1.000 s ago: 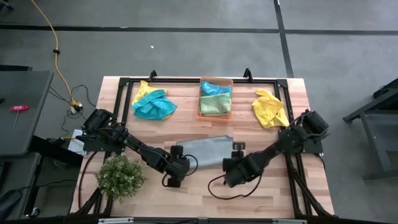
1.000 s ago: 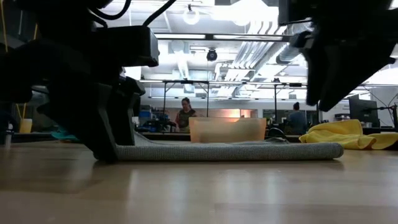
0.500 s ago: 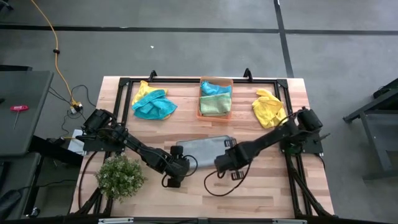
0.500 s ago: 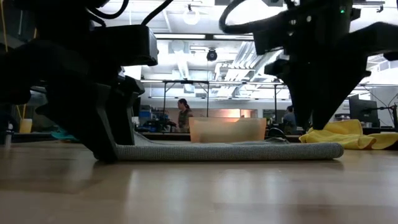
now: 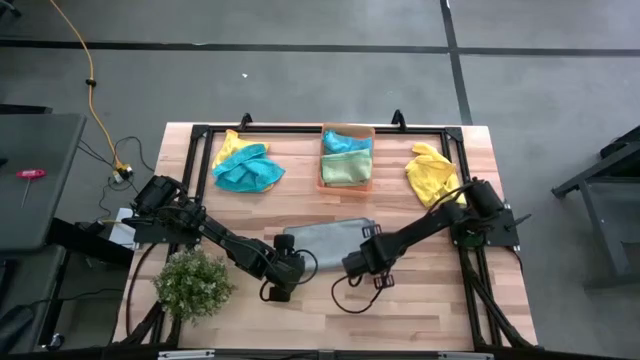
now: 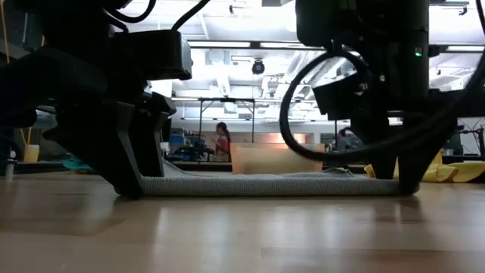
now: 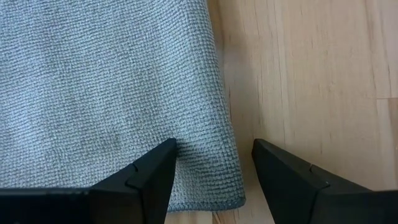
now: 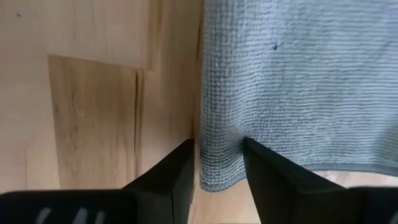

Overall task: Fold microfiber towels
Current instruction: Fold the gray microfiber cloth

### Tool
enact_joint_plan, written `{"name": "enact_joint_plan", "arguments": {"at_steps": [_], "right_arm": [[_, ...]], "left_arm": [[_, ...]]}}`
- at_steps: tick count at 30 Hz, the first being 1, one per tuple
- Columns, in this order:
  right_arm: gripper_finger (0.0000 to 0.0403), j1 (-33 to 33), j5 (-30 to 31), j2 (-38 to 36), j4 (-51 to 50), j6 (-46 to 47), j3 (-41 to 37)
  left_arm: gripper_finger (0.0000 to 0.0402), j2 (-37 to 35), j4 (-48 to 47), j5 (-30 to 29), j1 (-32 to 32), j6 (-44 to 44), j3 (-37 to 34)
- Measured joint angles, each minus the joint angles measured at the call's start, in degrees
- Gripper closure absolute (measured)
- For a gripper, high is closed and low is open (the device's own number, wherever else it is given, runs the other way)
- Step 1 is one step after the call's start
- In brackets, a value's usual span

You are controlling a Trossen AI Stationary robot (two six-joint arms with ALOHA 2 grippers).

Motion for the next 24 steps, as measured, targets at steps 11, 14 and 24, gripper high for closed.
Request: {"name": "enact_joint_plan", "arguments": {"at_steps": [11,14,24], "right_arm": [[0.0274,0.09,-0.52,0.83,0.2,2.64,0.15],[0.0274,0.09,-0.54,0.85,0.22,2.76,0.15],[0.0275,0.09,-0.54,0.89,0.34,2.78,0.12]], "left_arm": [[0.0206,0.06,-0.26,-0.49,-1.34,-0.53,0.0],[0.0218,0.07,-0.27,-1.64,-2.52,-0.92,-0.01],[0.0304,0.13,-0.45,-3.78,-4.09,-1.45,-0.07]]}}
